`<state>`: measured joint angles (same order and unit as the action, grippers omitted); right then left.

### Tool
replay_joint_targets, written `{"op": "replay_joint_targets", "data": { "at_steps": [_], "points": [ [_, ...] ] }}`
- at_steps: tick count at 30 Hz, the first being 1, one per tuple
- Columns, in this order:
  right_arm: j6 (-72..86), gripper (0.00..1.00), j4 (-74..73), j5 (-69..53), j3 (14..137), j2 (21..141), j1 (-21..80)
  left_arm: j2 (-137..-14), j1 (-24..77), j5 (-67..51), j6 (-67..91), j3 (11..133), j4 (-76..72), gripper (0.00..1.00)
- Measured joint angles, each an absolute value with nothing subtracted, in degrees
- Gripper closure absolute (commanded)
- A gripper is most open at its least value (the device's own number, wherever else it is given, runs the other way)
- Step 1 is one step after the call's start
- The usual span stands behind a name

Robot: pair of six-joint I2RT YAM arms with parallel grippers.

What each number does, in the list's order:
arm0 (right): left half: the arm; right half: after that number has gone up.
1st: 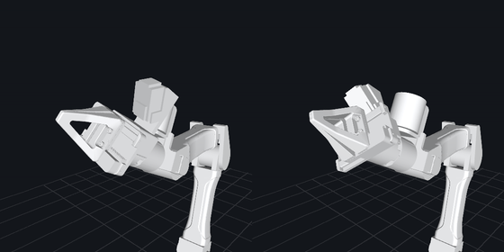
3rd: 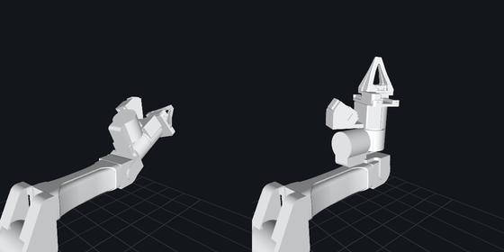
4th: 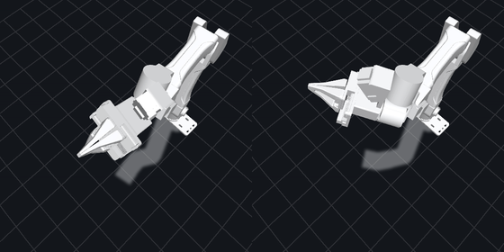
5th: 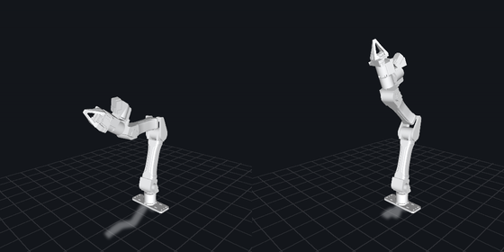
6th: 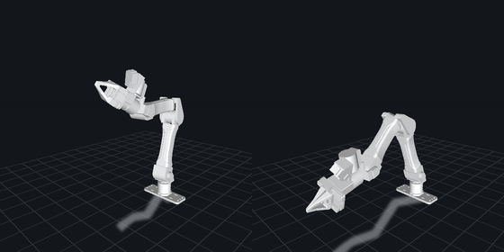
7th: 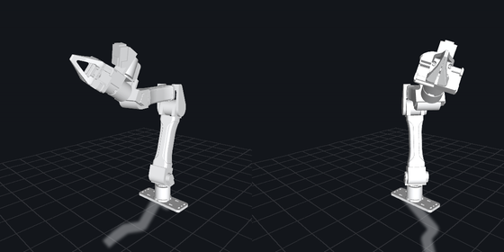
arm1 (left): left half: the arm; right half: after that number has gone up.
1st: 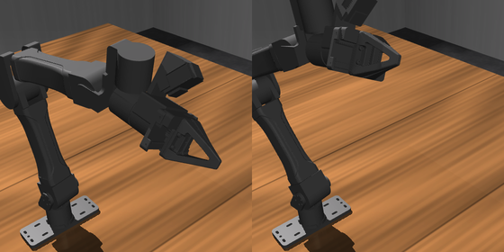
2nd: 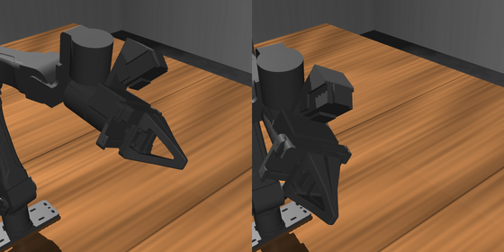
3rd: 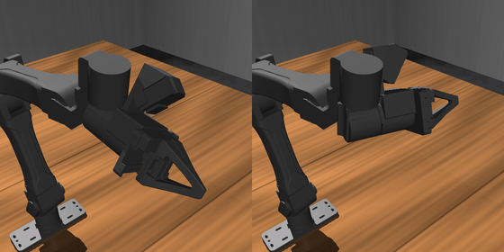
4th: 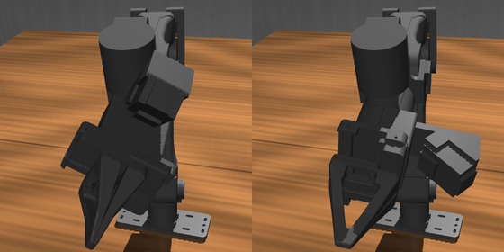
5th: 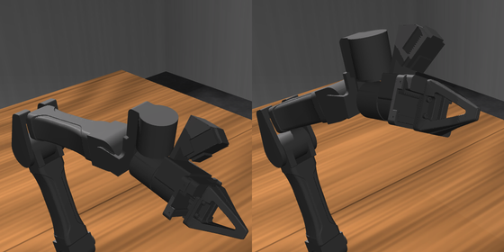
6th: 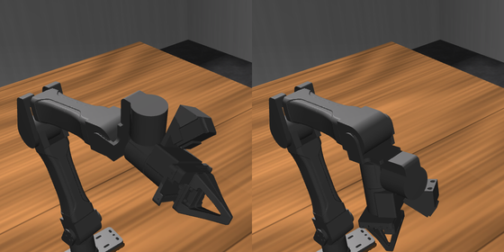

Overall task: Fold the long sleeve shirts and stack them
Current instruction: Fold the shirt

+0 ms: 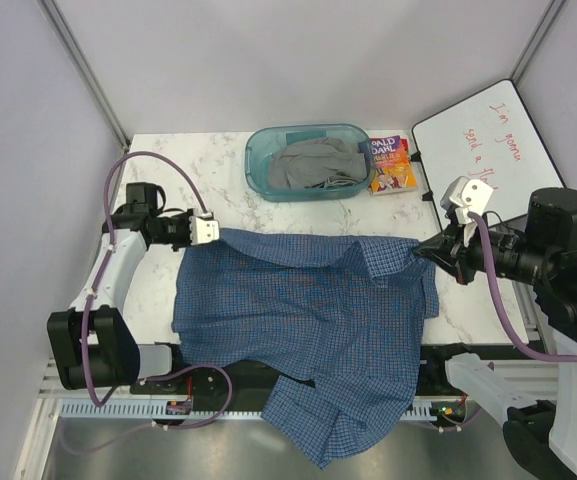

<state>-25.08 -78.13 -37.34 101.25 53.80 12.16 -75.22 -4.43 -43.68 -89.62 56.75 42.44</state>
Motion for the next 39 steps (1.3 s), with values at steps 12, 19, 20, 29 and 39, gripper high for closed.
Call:
{"op": "replay_joint_targets", "data": {
  "at_steps": [12, 19, 20, 29, 39],
  "points": [
    [-27.35, 1.00, -77.95, -42.87, 92.23, 53.98, 12.16, -72.55, -5.23, -40.53, -100.79, 47.57, 48.05, 0.76],
    [-31.38, 1.00, -77.49, -45.04, 82.83, 62.41, 14.96, -73.60, -7.51, -39.27, -102.41, 46.83, 50.09, 0.62],
    [-31.29, 1.00, -76.55, -44.62, 81.89, 64.47, 16.40, -74.32, -7.79, -39.38, -101.86, 47.88, 50.68, 0.60],
    [-28.71, 0.86, -60.97, -35.16, 80.44, 82.00, 28.12, -80.36, -8.25, -43.16, -92.25, 58.04, 51.09, 0.39],
    [-29.28, 0.05, -58.74, -34.37, 80.53, 88.82, 27.44, -96.44, -6.94, -42.65, -71.29, 70.11, 46.35, 0.44]
  ]
}}
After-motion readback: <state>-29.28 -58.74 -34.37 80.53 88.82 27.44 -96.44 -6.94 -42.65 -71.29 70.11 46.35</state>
